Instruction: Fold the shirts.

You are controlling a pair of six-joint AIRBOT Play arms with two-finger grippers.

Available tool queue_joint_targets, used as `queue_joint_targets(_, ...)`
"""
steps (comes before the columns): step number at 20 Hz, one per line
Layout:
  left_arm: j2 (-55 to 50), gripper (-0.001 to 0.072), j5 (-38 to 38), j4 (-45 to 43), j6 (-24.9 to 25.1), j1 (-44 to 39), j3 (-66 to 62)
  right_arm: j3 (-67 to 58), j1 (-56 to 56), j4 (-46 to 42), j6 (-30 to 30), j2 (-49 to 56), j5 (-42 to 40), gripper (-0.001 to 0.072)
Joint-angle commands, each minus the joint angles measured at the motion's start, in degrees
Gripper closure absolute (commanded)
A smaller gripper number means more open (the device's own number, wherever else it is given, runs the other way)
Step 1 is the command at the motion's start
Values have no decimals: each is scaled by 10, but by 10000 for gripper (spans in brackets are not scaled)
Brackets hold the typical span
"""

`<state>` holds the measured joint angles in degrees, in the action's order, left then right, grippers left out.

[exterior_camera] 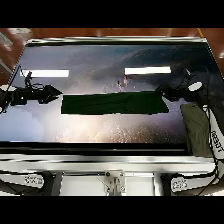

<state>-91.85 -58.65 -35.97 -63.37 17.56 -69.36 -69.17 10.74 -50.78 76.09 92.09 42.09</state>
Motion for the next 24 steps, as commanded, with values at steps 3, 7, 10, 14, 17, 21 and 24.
queue_joint_targets(3,-2,177,-96,0,-10,21,-59,-1,67,-41,8,-4,91,37)
queue_joint_targets(7,-1,273,-120,0,-10,1,-66,-1,50,-26,5,44,115,37)
queue_joint_targets(10,2,272,-125,0,-10,-31,-66,-1,24,13,5,86,91,37)
queue_joint_targets(14,13,272,-123,1,-3,-82,-66,-3,-3,53,5,110,65,151)
queue_joint_targets(17,18,272,-123,10,-4,-116,-66,-3,-1,59,3,97,92,629)
queue_joint_targets(21,15,673,-87,52,-3,-171,-66,-3,-1,56,-16,23,160,629)
queue_joint_targets(24,2,670,5,52,-4,-251,-66,-3,-3,36,-8,-56,232,629)
